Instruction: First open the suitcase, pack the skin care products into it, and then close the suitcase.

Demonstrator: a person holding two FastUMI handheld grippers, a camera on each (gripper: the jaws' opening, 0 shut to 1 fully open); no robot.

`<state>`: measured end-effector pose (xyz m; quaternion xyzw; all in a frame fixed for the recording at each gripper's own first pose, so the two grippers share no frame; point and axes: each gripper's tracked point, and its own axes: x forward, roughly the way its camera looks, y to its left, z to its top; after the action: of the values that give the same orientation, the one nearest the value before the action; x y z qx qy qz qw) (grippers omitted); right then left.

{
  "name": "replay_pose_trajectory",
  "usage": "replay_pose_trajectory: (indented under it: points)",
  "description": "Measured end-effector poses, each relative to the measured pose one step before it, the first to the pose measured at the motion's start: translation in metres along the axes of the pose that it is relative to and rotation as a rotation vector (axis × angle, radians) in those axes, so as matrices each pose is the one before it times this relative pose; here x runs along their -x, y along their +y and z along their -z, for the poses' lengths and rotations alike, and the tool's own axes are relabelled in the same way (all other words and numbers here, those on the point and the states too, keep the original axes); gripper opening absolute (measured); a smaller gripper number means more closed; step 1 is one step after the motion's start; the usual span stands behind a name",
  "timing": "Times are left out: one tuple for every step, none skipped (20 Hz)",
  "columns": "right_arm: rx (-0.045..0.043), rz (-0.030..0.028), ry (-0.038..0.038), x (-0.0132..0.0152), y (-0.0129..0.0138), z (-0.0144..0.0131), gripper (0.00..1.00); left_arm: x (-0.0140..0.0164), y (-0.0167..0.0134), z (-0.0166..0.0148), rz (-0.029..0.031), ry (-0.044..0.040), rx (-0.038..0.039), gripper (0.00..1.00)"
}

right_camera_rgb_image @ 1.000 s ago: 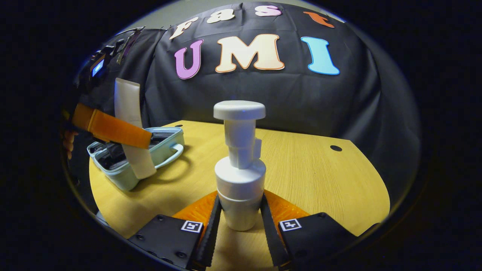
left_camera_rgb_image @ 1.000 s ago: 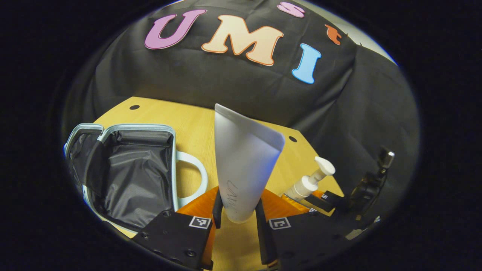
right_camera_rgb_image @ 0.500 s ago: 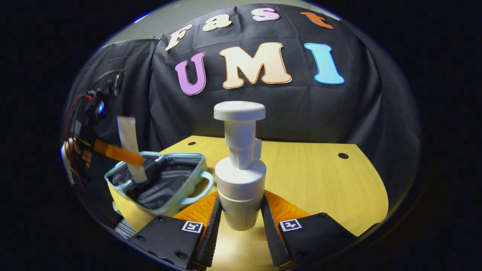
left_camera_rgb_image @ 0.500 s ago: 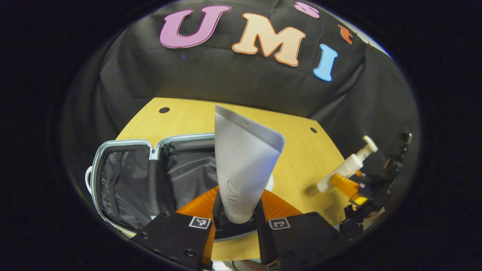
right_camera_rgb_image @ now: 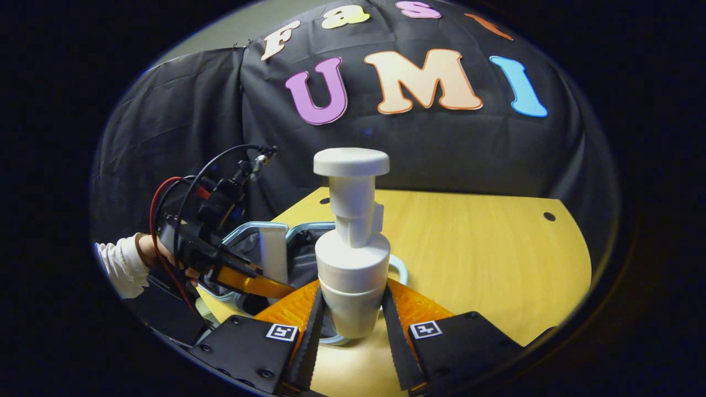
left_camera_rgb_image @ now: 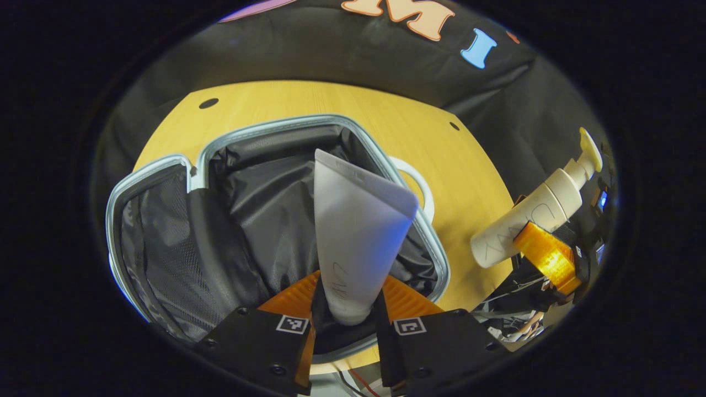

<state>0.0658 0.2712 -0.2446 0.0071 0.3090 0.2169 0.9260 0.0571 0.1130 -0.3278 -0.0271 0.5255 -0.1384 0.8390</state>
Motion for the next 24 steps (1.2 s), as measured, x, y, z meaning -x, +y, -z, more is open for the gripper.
replay_pose_trajectory:
  points:
    - [-0.00168,-0.00796,0.02305,-0.00686,0.00927,0.00514,0.58,-0.00195,0.00314,0.00352,0.00605,0.02187,0.00428,0.44]
    - [-0.00009,-0.0042,0.02195,-0.0082,0.00879,0.00715,0.59,-0.00382,0.00372,0.0031,0.00467,0.01697,0.00598,0.39]
    - [0.00164,-0.00092,0.02661,-0.00702,0.00688,0.00724,0.58,-0.00303,0.00325,0.0022,0.00345,0.01392,0.00401,0.39]
    - [-0.00086,0.00017,0.02974,-0.00715,0.0052,0.00716,0.58,-0.00248,0.00382,0.00269,-0.00108,0.0123,0.00677,0.42]
    - [-0.00402,-0.00373,0.0208,-0.00463,0.00458,0.00452,0.59,-0.00207,0.0024,0.0018,0.00276,0.01412,0.00358,0.42]
    - [-0.00687,-0.00426,0.01872,-0.00659,0.00543,0.00552,0.58,-0.00124,0.00283,-0.0002,-0.00119,-0.0007,0.00349,0.42]
    - [-0.0066,-0.00395,0.0172,-0.00645,0.00473,0.0044,0.58,-0.00101,0.00292,0.00013,-0.00326,0.00569,0.00275,0.42]
    - [-0.00142,-0.00028,0.01837,-0.00503,0.00279,0.00511,0.59,-0.00039,0.00185,-0.00217,-0.00094,-0.00892,0.0048,0.43]
    - [0.00254,0.00459,0.01735,-0.00503,0.00186,0.00429,0.59,0.00029,0.00205,-0.00358,-0.0041,-0.01763,0.00147,0.43]
    - [0.00291,0.00314,0.01689,-0.00652,0.00021,0.0035,0.59,0.00304,0.00002,-0.00257,0.00268,-0.0127,0.00141,0.54]
    - [0.001,0.00349,0.01357,-0.00448,0.00006,0.00252,0.59,0.00567,0.00058,-0.00382,0.0025,-0.01914,0.00364,0.64]
    - [0.00243,0.00253,0.01506,-0.00398,0.00103,0.00231,0.59,0.00501,-0.00226,-0.00248,0.00483,-0.02792,0.00541,0.66]
    - [0.00058,0.00943,0.0099,-0.00437,-0.00139,0.0013,0.59,0.00631,0.00181,-0.00571,-0.00937,-0.03329,0.00475,0.77]
    - [0.00178,0.01298,0.01379,-0.00296,-0.00229,0.00527,0.59,0.00601,0.00247,-0.00602,-0.01545,-0.03701,-0.00185,0.83]
    - [-0.00528,0.01289,0.01572,-0.00494,-0.00176,0.00428,0.57,0.00781,0.00448,-0.00797,-0.02183,-0.04367,0.00303,0.89]
    - [-0.01318,0.00716,0.01703,-0.00418,-0.00176,0.00367,0.57,0.00926,0.00418,-0.00603,-0.01513,-0.03673,0.00442,0.93]
    - [-0.01121,0.00928,0.01897,-0.0048,-0.00295,0.00297,0.57,0.01232,0.00424,-0.00606,-0.0126,-0.03732,0.01061,0.94]
    - [-0.00955,0.00635,0.02348,-0.00528,-0.00231,0.00398,0.59,0.01443,0.00474,-0.00429,-0.01194,-0.03115,0.01191,0.93]
    - [-0.02507,0.00194,0.00151,-0.00391,0.0004,-0.00136,0.58,0.01513,0.00612,-0.00232,-0.01736,-0.02283,0.01435,0.94]
    - [-0.01017,0.00946,0.01324,-0.00295,-0.00438,-0.00086,0.57,0.01353,0.00631,-0.0018,-0.02141,-0.02719,0.01438,0.94]
    - [-0.00421,0.00484,0.01777,-0.00382,-0.00041,0.00049,0.56,0.0122,0.00777,-0.00322,-0.02181,-0.02755,0.01986,0.94]
    - [0.00309,0.00535,0.01773,-0.00386,0.00125,0.00455,0.59,0.01305,0.00699,-0.00218,-0.02096,-0.02761,0.03171,0.94]
    - [0.00672,0.00854,0.00854,-0.00408,0.00076,0.00072,0.56,0.01552,0.00601,-0.00342,-0.0162,-0.02658,0.03799,0.93]
    - [0.0035,0.0067,0.0031,-0.00144,0.0,0.00147,0.57,0.01895,0.00795,-0.00559,-0.01856,-0.02771,0.03922,0.94]
